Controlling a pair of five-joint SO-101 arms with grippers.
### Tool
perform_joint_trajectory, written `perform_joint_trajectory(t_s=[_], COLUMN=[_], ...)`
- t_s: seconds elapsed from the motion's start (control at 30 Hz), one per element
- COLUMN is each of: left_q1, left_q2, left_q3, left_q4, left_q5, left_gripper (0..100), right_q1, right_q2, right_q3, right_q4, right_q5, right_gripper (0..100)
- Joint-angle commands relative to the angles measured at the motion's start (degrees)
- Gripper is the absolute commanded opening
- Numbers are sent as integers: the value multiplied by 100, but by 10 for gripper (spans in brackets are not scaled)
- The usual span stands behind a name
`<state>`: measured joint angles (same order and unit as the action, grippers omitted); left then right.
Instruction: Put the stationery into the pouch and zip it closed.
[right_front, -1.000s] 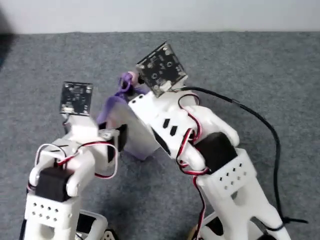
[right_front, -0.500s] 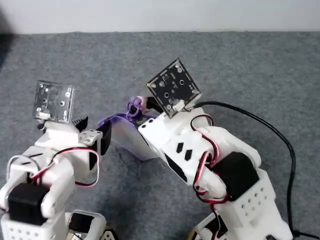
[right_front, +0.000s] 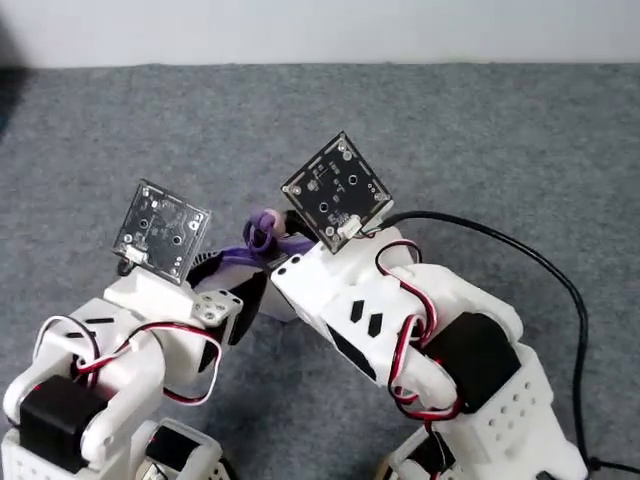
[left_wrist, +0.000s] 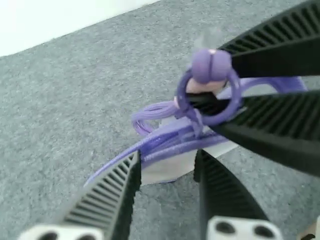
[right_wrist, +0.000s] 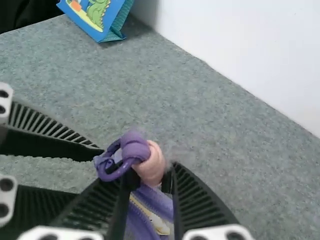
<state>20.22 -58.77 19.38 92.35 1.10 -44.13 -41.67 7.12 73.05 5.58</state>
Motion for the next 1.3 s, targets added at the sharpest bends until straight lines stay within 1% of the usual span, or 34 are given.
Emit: perform_joint_trajectory(t_s=[0.0,0.2,0.4,0.53,0.83,0.9,1.03,1.13,1.27], left_q1=[246,299,308,308,308,308,299,299,290], left_q2=[18,-26,-26,-26,-18,-18,-26,-26,-26], left_q3=[66,549,585,585,576,558,541,532,505], left_q4=[-97,-325,-492,-492,-492,-492,-492,-492,-484], left_q5=[-35,-26,-35,-35,-9,0,0,18,510], left_gripper=[164,157,57,20,14,14,14,15,33], right_q1=[-207,-92,338,338,365,462,822,1147,1560], right_q2=[4,4,-13,-119,-286,-242,-224,-215,92], right_q3=[0,-26,-70,-220,-211,-211,-149,-53,35], right_q4=[110,110,110,136,171,163,-154,-716,-1560], right_q5=[-53,-53,-44,-26,-18,-18,352,545,545], right_gripper=[7,7,7,7,7,7,7,7,7])
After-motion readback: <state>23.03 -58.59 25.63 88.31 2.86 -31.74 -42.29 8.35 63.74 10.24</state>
